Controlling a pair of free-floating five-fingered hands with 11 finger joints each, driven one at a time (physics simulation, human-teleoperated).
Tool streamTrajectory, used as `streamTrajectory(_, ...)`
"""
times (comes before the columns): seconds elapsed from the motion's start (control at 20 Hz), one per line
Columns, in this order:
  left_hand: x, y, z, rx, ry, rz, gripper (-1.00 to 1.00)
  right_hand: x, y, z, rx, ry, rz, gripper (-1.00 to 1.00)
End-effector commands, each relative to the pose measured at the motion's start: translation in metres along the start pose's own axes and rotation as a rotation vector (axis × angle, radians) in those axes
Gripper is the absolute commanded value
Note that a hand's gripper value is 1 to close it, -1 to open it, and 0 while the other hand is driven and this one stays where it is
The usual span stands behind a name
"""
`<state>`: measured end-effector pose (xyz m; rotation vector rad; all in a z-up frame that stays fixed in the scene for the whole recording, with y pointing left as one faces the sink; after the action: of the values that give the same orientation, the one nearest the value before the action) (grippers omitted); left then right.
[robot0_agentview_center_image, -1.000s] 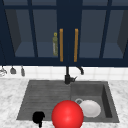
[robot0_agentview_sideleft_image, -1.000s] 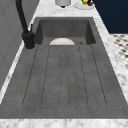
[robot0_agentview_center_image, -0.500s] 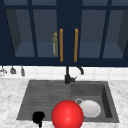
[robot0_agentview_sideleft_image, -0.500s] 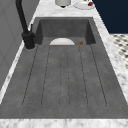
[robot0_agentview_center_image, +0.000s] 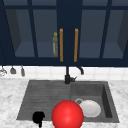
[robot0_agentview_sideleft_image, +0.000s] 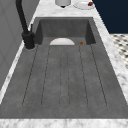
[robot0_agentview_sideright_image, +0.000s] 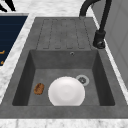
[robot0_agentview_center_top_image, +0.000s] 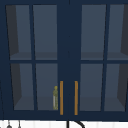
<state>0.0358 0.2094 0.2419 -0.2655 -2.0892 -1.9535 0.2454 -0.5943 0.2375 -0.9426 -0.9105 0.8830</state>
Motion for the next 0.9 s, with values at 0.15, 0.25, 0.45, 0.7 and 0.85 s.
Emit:
streamTrajectory(0.15,0.000,0.000,0.000,0.000,0.000,0.000,0.00,0.038,-0.006,0.014,-0.029,-0.048,0.025,1.00)
streamTrajectory(0.25,0.000,0.000,0.000,0.000,0.000,0.000,0.00,0.049,-0.005,0.017,-0.040,-0.045,0.022,1.00)
streamTrajectory(0.45,0.000,0.000,0.000,0.000,0.000,0.000,0.00,0.073,0.000,0.024,-0.047,-0.039,0.013,1.00)
streamTrajectory(0.7,0.000,0.000,0.000,0.000,0.000,0.000,0.00,0.104,0.011,0.036,-0.040,-0.029,0.016,1.00)
streamTrajectory(0.85,0.000,0.000,0.000,0.000,0.000,0.000,0.00,0.124,0.018,0.041,-0.042,-0.023,0.015,1.00)
